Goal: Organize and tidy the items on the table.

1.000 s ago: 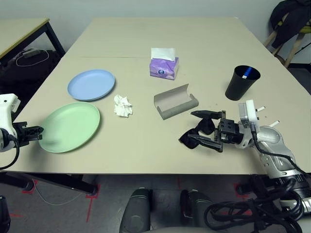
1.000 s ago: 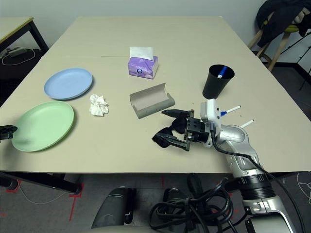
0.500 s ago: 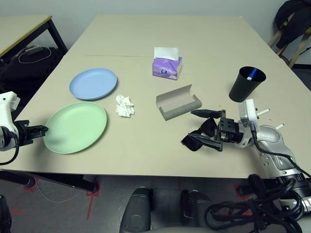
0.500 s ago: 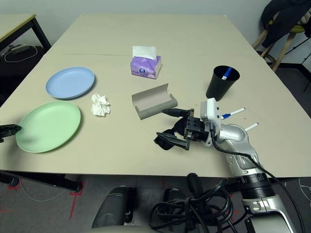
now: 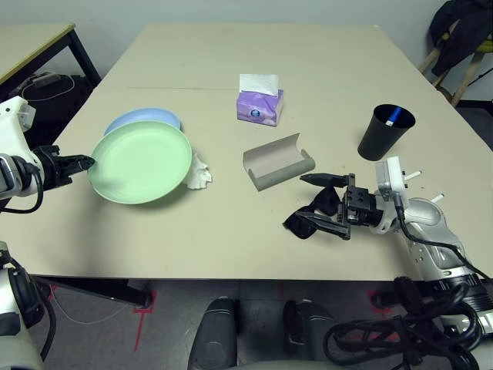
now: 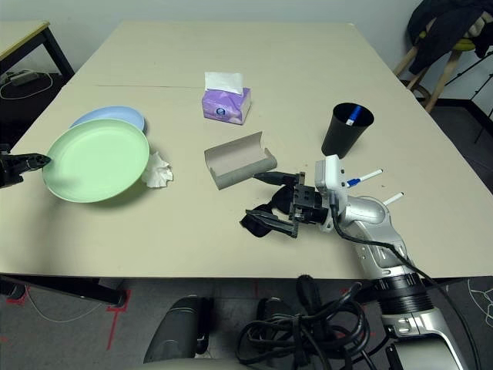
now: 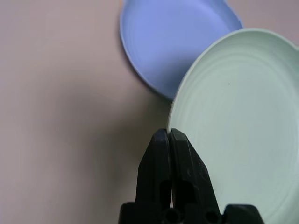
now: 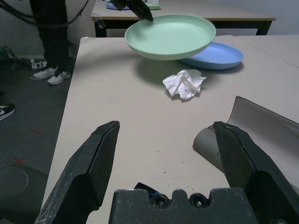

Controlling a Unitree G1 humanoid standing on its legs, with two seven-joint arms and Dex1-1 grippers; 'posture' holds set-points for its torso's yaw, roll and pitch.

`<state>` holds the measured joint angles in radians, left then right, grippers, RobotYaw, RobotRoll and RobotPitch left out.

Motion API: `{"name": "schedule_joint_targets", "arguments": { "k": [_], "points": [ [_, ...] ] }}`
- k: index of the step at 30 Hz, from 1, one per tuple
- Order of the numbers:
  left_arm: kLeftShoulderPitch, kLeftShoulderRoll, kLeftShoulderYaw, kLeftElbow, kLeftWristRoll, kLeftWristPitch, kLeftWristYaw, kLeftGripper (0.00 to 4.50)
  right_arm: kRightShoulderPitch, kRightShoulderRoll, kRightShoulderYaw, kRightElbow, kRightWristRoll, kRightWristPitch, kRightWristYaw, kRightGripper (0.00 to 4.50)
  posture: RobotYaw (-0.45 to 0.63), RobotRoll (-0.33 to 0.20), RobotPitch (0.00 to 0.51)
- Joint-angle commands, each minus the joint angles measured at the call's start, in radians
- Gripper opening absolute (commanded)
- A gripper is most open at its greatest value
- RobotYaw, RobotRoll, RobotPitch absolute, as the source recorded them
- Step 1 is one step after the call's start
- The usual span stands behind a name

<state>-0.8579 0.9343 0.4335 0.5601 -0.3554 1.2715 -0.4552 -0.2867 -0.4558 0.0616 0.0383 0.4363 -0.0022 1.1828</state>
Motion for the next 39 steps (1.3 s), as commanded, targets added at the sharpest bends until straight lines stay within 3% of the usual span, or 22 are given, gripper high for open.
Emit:
{"name": "schedule_joint_targets", "arguments": {
  "k": [1, 5, 10, 24, 35, 39],
  "points": [
    [-0.087, -0.064, 0.057, 0.119, 0.032, -0.119, 0.147, 0.03, -0.003, 0.001, -0.005, -0.010, 0.000, 0.004, -0.015, 4.50, 0.15, 0.000, 0.087],
    [-0.156, -0.153, 0.080, 0.202, 0.036, -0.223, 0.259, 0.03, -0.018, 0.023, -0.033, -0.003, 0.016, 0.010, -0.072, 4.50, 0.16, 0.000, 0.087],
    [-0.188, -0.212, 0.078, 0.287, 0.035, -0.320, 0.327, 0.03, -0.046, 0.072, -0.072, 0.021, -0.015, -0.014, -0.206, 4.50, 0.15, 0.000, 0.086],
    [-0.295, -0.268, 0.166, 0.509, 0.004, -0.651, 0.606, 0.03, -0.016, 0.120, -0.059, -0.057, -0.017, 0.009, -0.293, 4.50, 0.15, 0.000, 0.090],
    [-0.331, -0.315, 0.174, 0.583, -0.007, -0.760, 0.701, 0.03, -0.017, 0.120, -0.055, -0.077, -0.017, 0.028, -0.304, 4.50, 0.15, 0.000, 0.087],
    [-0.326, -0.321, 0.191, 0.594, -0.021, -0.762, 0.748, 1.07, -0.016, 0.118, -0.061, -0.077, -0.015, 0.025, -0.306, 4.50, 0.14, 0.000, 0.086]
  ]
}}
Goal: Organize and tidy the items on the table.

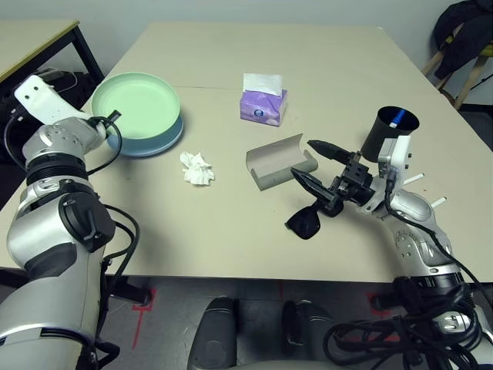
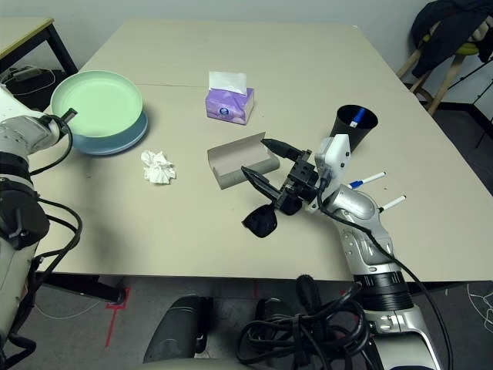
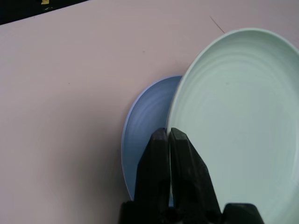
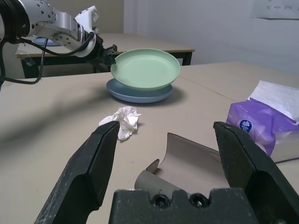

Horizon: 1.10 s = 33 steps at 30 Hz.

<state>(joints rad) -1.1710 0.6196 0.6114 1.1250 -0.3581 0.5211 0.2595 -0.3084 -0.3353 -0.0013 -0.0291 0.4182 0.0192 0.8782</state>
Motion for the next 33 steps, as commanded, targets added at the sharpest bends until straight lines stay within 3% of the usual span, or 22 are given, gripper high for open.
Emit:
{"name": "schedule_joint_targets", "arguments": {
  "k": [1, 8, 9, 15, 22, 33],
  "points": [
    [-0.010, -0.008, 0.012, 0.026, -0.020, -0.012, 0.032, 1.50, 0.006, -0.002, -0.001, -0.010, 0.005, 0.004, -0.004, 4.50, 0.14, 0.000, 0.086],
    [0.021, -0.019, -0.046, -0.026, -0.003, 0.015, -0.035, 4.25, 0.008, -0.002, -0.009, -0.002, 0.006, -0.002, -0.010, 4.50, 0.15, 0.000, 0.085],
    [0.029, -0.019, -0.077, -0.044, 0.011, 0.012, -0.078, 4.47, 0.007, -0.001, -0.009, -0.001, 0.006, -0.003, -0.009, 4.50, 0.15, 0.000, 0.086],
    [0.147, -0.016, -0.253, -0.223, 0.053, -0.022, -0.445, 4.47, 0.009, 0.001, -0.010, 0.006, 0.007, -0.009, -0.007, 4.50, 0.15, 0.000, 0.085],
    [0.345, 0.079, -0.477, -0.445, 0.075, 0.038, -0.951, 4.47, 0.008, 0.000, -0.009, 0.015, 0.007, -0.012, 0.002, 4.50, 0.15, 0.000, 0.084],
    [0.445, 0.170, -0.639, -0.608, 0.066, 0.135, -1.366, 4.47, 0.012, -0.005, -0.009, 0.013, 0.008, -0.012, 0.011, 4.50, 0.15, 0.000, 0.081]
  ]
}}
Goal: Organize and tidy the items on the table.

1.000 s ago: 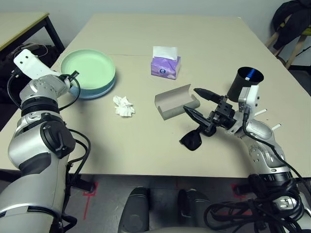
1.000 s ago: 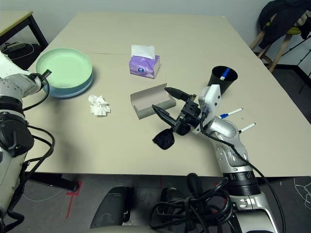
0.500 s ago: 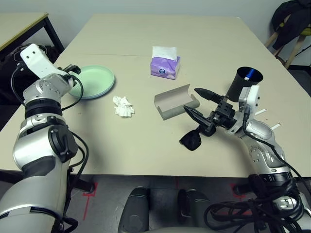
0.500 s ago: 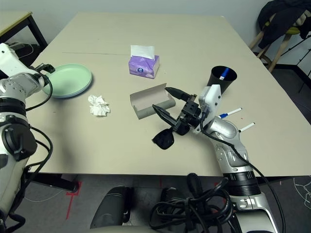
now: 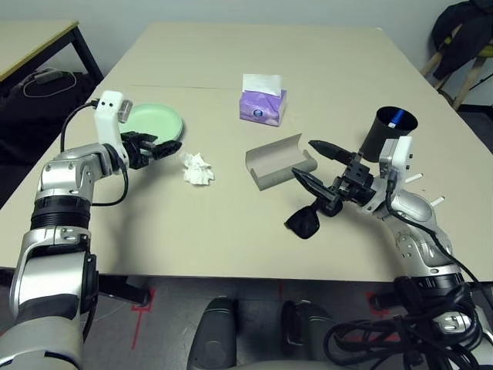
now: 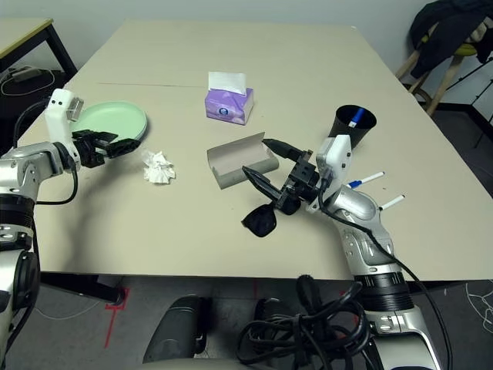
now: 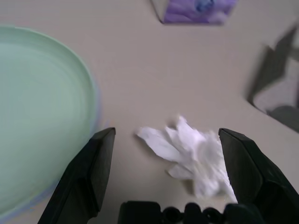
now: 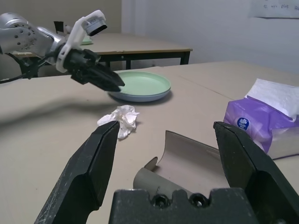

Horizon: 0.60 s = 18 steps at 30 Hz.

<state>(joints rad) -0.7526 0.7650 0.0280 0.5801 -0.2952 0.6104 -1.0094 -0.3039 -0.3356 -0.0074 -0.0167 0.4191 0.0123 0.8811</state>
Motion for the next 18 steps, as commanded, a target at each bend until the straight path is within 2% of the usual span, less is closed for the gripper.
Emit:
{"name": "schedule_joint_targets", "arguments": {
  "k": [1, 7, 14, 18],
  "points": [
    [0.032, 0.035, -0.075, -0.076, 0.007, 0.057, -0.129, 4.47, 0.009, -0.005, -0.002, -0.002, 0.007, -0.004, 0.008, 4.50, 0.15, 0.000, 0.082],
    [0.006, 0.035, -0.158, -0.027, 0.086, 0.035, -0.164, 4.47, 0.011, -0.004, 0.001, -0.011, 0.008, 0.004, 0.004, 4.50, 0.14, 0.000, 0.081],
    [-0.059, -0.027, -0.189, 0.079, 0.179, -0.077, -0.092, 4.47, 0.009, -0.006, -0.002, -0.015, 0.008, 0.009, 0.002, 4.50, 0.14, 0.000, 0.080],
    [-0.090, -0.073, -0.170, 0.106, 0.188, -0.099, -0.068, 4.47, 0.009, -0.007, -0.003, -0.014, 0.009, 0.010, 0.002, 4.50, 0.14, 0.000, 0.081]
  ]
}}
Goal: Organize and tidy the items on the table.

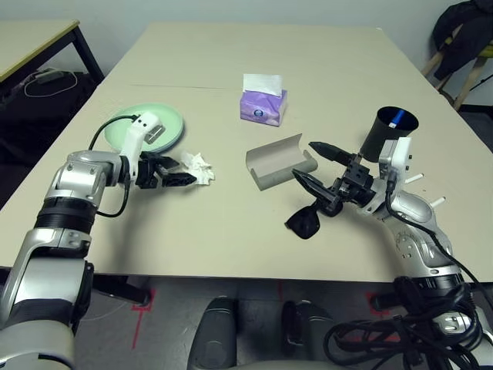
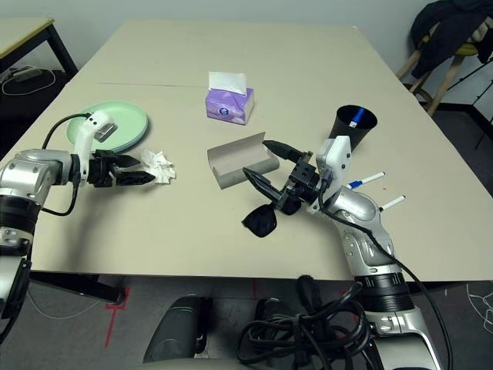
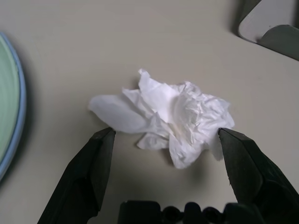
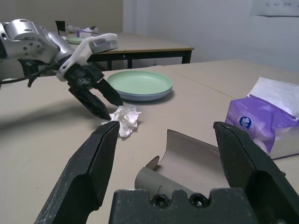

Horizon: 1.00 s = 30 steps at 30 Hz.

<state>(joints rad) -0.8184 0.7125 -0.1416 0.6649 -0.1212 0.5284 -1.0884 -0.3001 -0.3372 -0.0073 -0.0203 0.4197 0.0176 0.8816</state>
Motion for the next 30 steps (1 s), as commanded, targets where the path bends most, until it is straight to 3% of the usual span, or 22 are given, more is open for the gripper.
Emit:
{"name": "schedule_joint_targets", "arguments": {
  "k": [1, 7, 9, 12, 20, 30],
  "points": [
    [-0.028, -0.029, 0.000, 0.022, 0.013, -0.012, 0.004, 4.47, 0.006, -0.006, -0.003, -0.010, 0.008, 0.004, 0.002, 4.50, 0.14, 0.000, 0.081],
    [-0.026, -0.057, -0.019, 0.032, 0.033, -0.022, -0.012, 4.47, 0.008, -0.006, -0.003, -0.011, 0.007, 0.003, 0.001, 4.50, 0.13, 0.000, 0.080],
    [-0.027, -0.065, -0.017, 0.035, 0.035, -0.010, -0.007, 4.09, 0.009, -0.006, -0.003, -0.012, 0.007, 0.003, 0.001, 4.50, 0.13, 0.000, 0.080],
    [-0.032, -0.063, -0.029, 0.039, 0.049, 0.026, -0.021, 3.13, 0.011, -0.006, -0.004, -0.012, 0.007, 0.000, 0.001, 4.50, 0.13, 0.000, 0.078],
    [-0.045, -0.039, -0.043, 0.035, 0.068, 0.086, -0.055, 0.02, 0.008, -0.004, -0.005, -0.011, 0.007, -0.003, 0.000, 4.50, 0.13, 0.000, 0.073],
    [-0.079, -0.021, 0.018, -0.025, 0.007, 0.215, -0.068, 0.02, 0.003, -0.003, -0.003, -0.005, 0.009, 0.001, 0.001, 4.50, 0.14, 0.000, 0.072]
  ]
}}
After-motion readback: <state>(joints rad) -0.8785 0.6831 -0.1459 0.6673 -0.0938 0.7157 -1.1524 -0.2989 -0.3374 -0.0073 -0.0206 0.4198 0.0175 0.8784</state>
